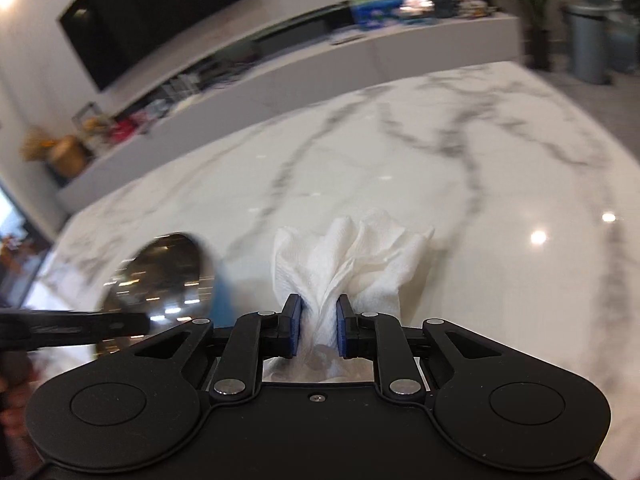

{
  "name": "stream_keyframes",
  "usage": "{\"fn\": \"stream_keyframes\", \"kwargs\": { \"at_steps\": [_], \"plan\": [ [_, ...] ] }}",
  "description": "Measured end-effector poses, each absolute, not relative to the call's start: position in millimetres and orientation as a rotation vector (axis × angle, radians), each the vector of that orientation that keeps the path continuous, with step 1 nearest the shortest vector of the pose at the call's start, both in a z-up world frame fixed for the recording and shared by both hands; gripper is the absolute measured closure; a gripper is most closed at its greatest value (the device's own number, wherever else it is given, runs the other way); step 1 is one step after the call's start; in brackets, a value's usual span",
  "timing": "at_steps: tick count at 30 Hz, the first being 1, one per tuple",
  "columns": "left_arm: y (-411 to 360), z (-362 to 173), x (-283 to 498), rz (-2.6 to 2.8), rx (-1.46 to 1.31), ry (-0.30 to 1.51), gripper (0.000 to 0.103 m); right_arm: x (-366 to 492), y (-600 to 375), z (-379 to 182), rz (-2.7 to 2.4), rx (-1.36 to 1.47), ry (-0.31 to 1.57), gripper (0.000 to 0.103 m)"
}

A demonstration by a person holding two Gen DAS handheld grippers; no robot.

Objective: Clean bowl

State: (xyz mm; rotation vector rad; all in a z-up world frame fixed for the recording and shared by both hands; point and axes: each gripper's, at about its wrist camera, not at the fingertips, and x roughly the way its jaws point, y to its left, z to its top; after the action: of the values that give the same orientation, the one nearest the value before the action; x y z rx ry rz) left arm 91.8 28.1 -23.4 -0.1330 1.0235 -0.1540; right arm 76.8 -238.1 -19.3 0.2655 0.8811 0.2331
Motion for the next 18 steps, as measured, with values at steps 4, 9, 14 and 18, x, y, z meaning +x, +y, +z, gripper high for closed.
{"fn": "stream_keyframes", "kwargs": {
  "at_steps": [4,9,14,18],
  "plan": [
    [26.9,-24.3,91.7,-0.157,-0.131,1.026,0.069,79.9,-241.6,-23.5,0.178,0.185,0.889,0.087],
    [25.9,-25.4,91.7,-0.159,-0.127,1.028,0.069,78.3,-233.9,-33.4,0.146,0.038,0.900,0.087],
    [25.2,-26.1,90.6,-0.157,-0.123,1.031,0.069,73.1,-224.4,-39.2,0.140,-0.074,0.881,0.082],
    [24.5,-27.1,91.0,-0.157,-0.122,1.034,0.068,66.6,-231.2,-28.8,0.169,-0.029,0.818,0.048]
  ]
}}
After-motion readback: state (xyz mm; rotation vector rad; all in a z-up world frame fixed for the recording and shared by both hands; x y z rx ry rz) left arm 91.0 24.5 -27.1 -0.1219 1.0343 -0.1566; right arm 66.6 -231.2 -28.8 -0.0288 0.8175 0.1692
